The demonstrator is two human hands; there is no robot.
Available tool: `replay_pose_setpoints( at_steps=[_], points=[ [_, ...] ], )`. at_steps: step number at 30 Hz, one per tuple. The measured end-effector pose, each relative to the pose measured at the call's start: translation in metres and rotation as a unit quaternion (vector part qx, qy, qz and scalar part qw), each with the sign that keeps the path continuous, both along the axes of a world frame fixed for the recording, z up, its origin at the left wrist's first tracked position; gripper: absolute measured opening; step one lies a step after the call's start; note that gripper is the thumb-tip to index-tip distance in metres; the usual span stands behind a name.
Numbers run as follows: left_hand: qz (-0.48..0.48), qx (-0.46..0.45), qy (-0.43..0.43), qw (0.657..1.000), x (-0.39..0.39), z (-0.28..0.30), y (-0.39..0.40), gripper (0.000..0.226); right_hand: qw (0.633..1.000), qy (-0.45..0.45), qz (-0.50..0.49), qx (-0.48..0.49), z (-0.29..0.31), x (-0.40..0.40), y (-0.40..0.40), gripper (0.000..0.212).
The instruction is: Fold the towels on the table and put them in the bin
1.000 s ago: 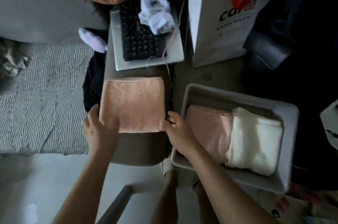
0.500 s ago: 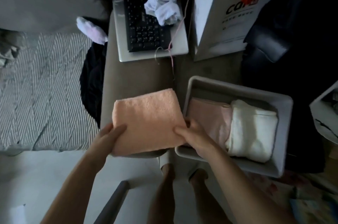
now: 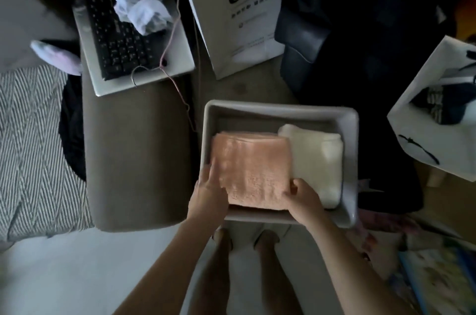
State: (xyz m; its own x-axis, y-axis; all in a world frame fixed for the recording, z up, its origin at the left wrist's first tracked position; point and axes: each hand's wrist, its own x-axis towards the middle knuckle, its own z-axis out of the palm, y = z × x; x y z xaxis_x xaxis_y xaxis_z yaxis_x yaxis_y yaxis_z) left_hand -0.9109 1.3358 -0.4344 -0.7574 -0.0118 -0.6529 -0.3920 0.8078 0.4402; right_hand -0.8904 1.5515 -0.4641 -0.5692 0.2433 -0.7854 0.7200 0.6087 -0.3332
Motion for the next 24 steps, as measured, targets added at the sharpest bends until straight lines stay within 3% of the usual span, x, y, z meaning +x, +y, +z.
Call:
replay_pose_setpoints(
  at_steps=[6,8,13,17,20,22,24],
  points=[
    [-0.147,-0.104,0.007,0.984,0.016,-0.011,0.022,0.069,0.992,0.124,-0.014,0.011,-0.007,0.003,-0.012,0.021],
    [-0.153,-0.127,0.017,0.980,0.015,-0.017,0.025,0.061,0.988,0.150,-0.012,0.016,-0.019,0.001,-0.011,0.016],
    [-0.205,-0.166,0.113,0.958,0.023,-0.026,0.020,0.037,0.990,0.127,-0.019,0.066,-0.047,-0.012,-0.008,0.017],
    [-0.304,-0.153,0.097,0.935,0.049,-0.029,0.015,0.057,0.988,0.143,-0.009,0.061,-0.049,-0.011,-0.010,0.016],
    [-0.367,-0.182,0.065,0.910,0.042,-0.021,0.012,0.061,0.993,0.113,0.018,0.039,-0.023,-0.006,-0.003,0.020],
    [-0.343,-0.115,0.017,0.932,0.023,0.012,0.013,0.058,0.991,0.130,-0.001,0.017,0.019,-0.012,0.011,0.028],
    [-0.267,-0.025,0.046,0.962,0.000,0.071,0.008,0.050,0.978,0.202,-0.039,-0.031,0.093,-0.022,0.034,0.030]
  ],
)
